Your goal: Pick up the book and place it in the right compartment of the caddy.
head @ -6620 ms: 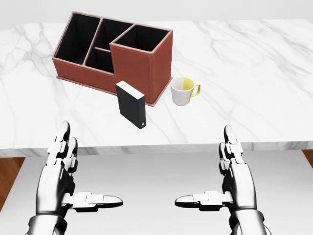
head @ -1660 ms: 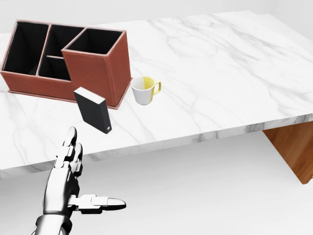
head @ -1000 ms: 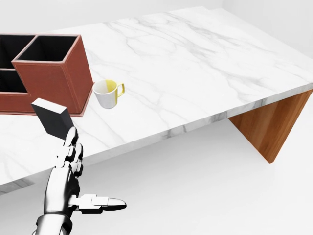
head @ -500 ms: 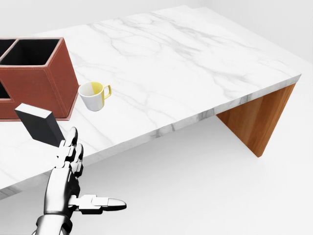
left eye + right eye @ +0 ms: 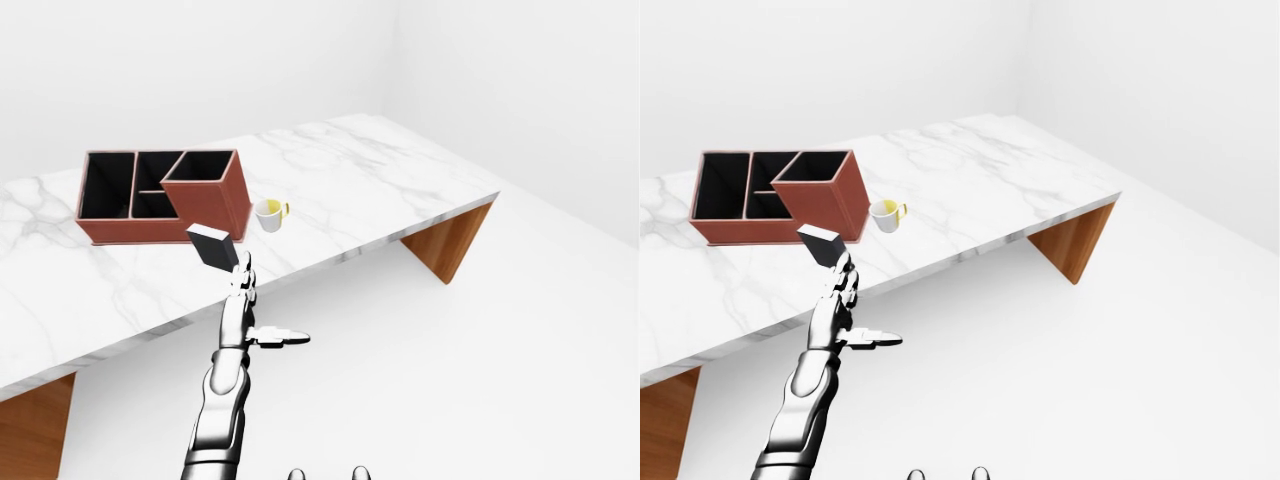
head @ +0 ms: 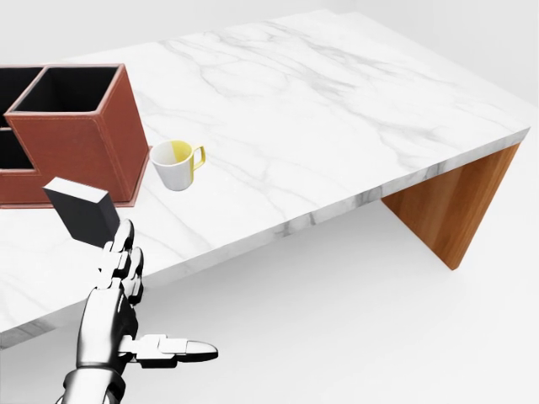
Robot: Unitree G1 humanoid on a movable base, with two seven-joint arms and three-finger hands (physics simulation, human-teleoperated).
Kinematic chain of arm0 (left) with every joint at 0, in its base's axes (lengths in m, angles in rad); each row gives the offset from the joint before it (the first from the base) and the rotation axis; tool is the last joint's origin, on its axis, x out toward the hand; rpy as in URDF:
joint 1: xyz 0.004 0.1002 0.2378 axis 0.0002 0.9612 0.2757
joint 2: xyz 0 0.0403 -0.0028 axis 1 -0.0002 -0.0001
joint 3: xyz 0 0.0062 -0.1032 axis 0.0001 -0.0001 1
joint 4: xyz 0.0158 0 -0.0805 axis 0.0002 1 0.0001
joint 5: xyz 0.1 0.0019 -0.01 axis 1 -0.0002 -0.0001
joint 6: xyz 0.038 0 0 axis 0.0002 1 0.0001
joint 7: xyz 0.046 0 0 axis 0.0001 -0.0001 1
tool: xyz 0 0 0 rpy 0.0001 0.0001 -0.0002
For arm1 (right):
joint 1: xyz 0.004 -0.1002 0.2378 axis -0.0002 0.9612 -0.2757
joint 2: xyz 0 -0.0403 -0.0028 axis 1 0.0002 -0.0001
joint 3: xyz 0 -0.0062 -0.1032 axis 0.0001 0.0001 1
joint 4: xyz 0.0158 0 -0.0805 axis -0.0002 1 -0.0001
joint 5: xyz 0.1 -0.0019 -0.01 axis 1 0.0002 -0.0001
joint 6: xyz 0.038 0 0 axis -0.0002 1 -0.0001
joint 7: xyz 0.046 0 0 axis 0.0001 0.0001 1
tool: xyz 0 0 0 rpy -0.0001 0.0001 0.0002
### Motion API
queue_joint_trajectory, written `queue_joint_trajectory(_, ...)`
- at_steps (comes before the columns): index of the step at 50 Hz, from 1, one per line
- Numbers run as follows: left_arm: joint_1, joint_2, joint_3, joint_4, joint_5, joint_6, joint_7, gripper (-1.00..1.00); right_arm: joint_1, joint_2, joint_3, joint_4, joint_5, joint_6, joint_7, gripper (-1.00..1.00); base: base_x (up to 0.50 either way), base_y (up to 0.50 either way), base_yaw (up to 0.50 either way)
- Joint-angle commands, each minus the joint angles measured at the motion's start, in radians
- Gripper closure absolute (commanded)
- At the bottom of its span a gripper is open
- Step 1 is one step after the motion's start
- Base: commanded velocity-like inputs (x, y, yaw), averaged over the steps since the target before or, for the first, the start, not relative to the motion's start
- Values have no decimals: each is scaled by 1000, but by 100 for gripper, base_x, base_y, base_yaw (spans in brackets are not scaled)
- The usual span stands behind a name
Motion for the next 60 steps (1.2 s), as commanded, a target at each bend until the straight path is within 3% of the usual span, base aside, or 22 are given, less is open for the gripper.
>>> queue_joint_trajectory(1, -11, 9, 3, 32, -33, 0, -18, -100, -10, -9, 4, -15, -23, 0, 13, -100, 7, 14, 0)
queue_joint_trajectory(26, -7, 8, 6, 12, -49, 0, -20, -100, -10, -10, 2, -17, -22, 0, 12, -100, 7, 15, 0)
queue_joint_trajectory(42, 60, -12, 12, -139, -182, 0, -51, -100, -10, -12, 0, -16, -18, 0, 11, -100, 7, 14, 0)
queue_joint_trajectory(60, 83, -8, -6, -159, -191, 0, -88, -100, -9, -14, -3, -17, -10, 0, 10, -100, 6, 13, 0)
